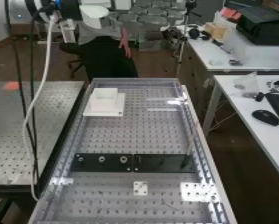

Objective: Grab the chopstick and place it in the clear container

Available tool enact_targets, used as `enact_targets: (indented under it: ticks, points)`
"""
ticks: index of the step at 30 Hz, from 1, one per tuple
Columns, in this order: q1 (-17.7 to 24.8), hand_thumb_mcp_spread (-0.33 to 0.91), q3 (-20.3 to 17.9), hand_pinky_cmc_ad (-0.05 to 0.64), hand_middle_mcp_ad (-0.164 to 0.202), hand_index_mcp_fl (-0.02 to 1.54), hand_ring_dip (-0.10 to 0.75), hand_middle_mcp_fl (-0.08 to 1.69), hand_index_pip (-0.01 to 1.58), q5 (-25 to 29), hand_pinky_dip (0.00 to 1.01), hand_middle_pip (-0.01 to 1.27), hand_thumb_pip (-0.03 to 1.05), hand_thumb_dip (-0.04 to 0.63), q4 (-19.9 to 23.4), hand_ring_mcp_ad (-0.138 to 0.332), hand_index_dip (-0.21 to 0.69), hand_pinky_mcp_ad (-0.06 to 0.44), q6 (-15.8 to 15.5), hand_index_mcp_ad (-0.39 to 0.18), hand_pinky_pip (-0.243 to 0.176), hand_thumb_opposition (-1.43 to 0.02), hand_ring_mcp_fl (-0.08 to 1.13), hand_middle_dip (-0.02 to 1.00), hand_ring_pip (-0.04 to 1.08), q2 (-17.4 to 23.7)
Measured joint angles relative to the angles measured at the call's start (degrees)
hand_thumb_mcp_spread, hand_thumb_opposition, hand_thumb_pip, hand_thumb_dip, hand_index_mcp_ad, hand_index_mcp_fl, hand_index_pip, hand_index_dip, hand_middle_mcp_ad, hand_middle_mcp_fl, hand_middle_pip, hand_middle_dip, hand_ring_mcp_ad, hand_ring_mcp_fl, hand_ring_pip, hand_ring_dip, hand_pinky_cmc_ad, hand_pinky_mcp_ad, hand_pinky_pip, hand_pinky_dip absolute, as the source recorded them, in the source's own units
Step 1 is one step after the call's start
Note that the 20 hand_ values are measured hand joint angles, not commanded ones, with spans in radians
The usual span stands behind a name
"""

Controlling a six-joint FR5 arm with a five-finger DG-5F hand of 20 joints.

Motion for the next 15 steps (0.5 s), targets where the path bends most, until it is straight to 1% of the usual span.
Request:
enact_targets:
  ticks: [1,2,3,4,5,6,7,8,9,10,11,12,13,14,15]
  points:
    - [-0.18,0.01,-0.91,0.061,0.082,-0.01,0.000,0.00,0.01,0.23,0.02,0.01,0.01,-0.009,1.58,0.103,0.016,0.051,1.40,-0.037,-0.010,-0.02,0.01,0.03,0.01,-0.26]
    - [-0.24,0.04,-1.33,0.061,0.082,-0.01,0.000,0.00,0.01,0.37,0.05,0.01,0.07,-0.012,2.30,0.103,0.016,0.051,2.05,-0.037,-0.010,-0.14,0.01,0.03,0.01,-0.38]
    - [-0.40,0.08,-2.38,0.063,0.082,0.00,0.002,0.01,0.02,0.79,0.08,0.02,0.15,-0.012,4.20,0.101,0.016,0.052,3.67,-0.037,-0.010,-0.23,0.01,0.03,0.01,-0.70]
    - [-0.46,0.12,-2.87,0.077,0.082,-0.01,0.002,0.00,0.01,1.02,0.13,0.02,0.23,0.002,5.11,0.105,0.016,0.054,4.42,-0.037,-0.012,-0.32,0.01,0.03,0.01,-0.85]
    - [-0.58,0.17,-3.90,0.096,0.082,0.00,0.002,0.00,0.02,1.62,0.19,0.05,0.28,0.000,7.07,0.119,0.016,0.051,6.05,-0.037,-0.016,-0.43,0.01,0.03,0.02,-1.18]
    - [-0.68,0.19,-4.91,0.115,0.086,0.01,0.002,0.00,0.02,2.39,0.21,0.08,0.29,0.003,9.01,0.120,0.016,0.052,7.72,-0.037,-0.028,-0.49,0.01,0.03,0.02,-1.58]
    - [-0.78,0.22,-5.77,0.126,0.086,0.01,0.002,0.01,0.04,3.06,0.28,0.09,0.30,0.007,10.82,0.122,0.031,0.068,9.24,-0.037,-0.044,-0.53,0.01,0.03,0.04,-1.97]
    - [-0.86,0.23,-6.30,0.164,0.087,0.01,0.002,0.00,0.05,3.38,0.34,0.09,0.31,0.000,11.98,0.138,0.045,0.086,10.17,-0.038,-0.075,-0.56,0.01,0.04,0.04,-2.22]
    - [-1.00,0.23,-7.12,0.166,0.087,0.02,0.000,0.01,0.05,3.73,0.35,0.10,0.32,0.002,14.01,0.148,0.054,0.091,11.60,-0.037,-0.079,-0.57,0.01,0.03,0.04,-2.65]
    - [-1.17,0.25,-8.07,0.173,0.084,0.06,0.000,0.06,0.05,4.04,0.37,0.10,0.36,0.017,16.49,0.154,0.075,0.105,13.00,-0.038,-0.093,-0.59,0.01,0.06,0.04,-3.11]
    - [-1.23,0.26,-8.44,0.194,0.087,0.09,0.000,0.08,0.05,4.20,0.38,0.11,0.39,0.026,17.50,0.162,0.098,0.103,13.49,-0.038,-0.093,-0.60,0.01,0.09,0.06,-3.30]
    - [-1.30,0.27,-9.18,0.202,0.087,0.11,0.002,0.12,0.05,4.96,0.38,0.12,0.40,0.031,19.58,0.166,0.140,0.113,14.47,-0.038,-0.101,-0.60,0.02,0.13,0.06,-3.75]
    - [-1.36,0.28,-9.69,0.209,0.084,0.16,0.002,0.15,0.05,6.23,0.39,0.12,0.41,0.030,20.96,0.164,0.171,0.119,15.33,-0.044,-0.106,-0.62,0.02,0.16,0.05,-4.16]
    - [-1.38,0.29,-9.84,0.209,0.084,0.20,0.003,0.17,0.06,6.82,0.40,0.12,0.43,0.033,21.37,0.162,0.201,0.120,15.63,-0.051,-0.106,-0.63,0.01,0.19,0.06,-4.29]
    - [-1.48,0.30,-10.24,0.209,0.084,0.22,0.005,0.18,0.06,8.54,0.40,0.12,0.46,0.049,22.39,0.164,0.234,0.120,16.55,-0.051,-0.106,-0.65,0.01,0.21,0.07,-4.63]
